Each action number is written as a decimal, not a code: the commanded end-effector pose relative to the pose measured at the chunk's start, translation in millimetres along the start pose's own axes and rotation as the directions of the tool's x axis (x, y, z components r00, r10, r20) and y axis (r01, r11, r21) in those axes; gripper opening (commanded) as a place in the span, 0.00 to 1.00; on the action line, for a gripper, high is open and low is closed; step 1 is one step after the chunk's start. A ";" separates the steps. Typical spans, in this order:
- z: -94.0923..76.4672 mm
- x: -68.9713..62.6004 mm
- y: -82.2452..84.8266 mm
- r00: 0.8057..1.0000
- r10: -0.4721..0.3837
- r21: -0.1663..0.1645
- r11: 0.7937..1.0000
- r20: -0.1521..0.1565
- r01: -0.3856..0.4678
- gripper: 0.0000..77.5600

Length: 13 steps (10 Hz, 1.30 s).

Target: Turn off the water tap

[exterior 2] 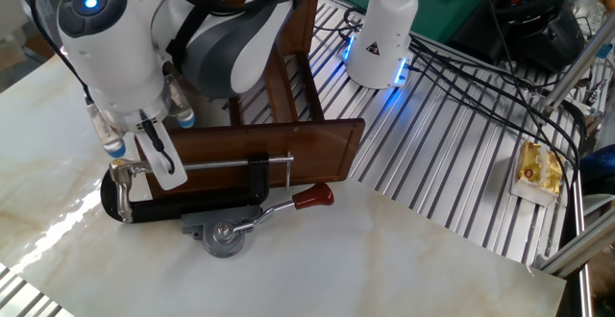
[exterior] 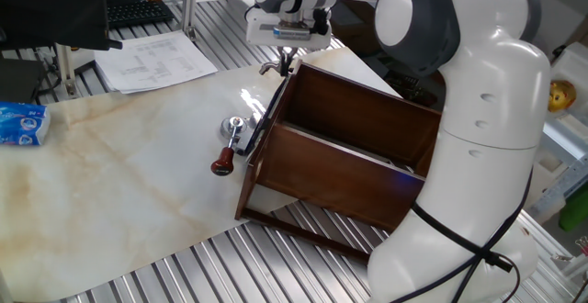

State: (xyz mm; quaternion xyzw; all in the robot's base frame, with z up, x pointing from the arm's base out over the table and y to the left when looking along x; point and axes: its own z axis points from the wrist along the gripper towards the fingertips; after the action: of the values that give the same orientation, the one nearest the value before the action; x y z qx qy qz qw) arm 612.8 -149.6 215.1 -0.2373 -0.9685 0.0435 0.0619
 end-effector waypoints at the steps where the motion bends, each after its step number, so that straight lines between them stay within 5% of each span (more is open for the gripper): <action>1: 0.4 2.6 -0.6 1.000 -0.006 0.028 1.000 0.008 0.006 0.00; 6: -3.1 2.0 -1.1 1.000 -0.001 0.053 0.999 0.022 0.000 0.00; 13: -10.5 -7.4 -0.2 1.000 0.014 0.038 0.999 0.015 -0.014 0.00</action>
State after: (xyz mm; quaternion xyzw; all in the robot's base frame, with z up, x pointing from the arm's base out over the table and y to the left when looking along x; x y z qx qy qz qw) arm 619.9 -152.6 223.2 -0.2422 -0.9662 0.0642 0.0608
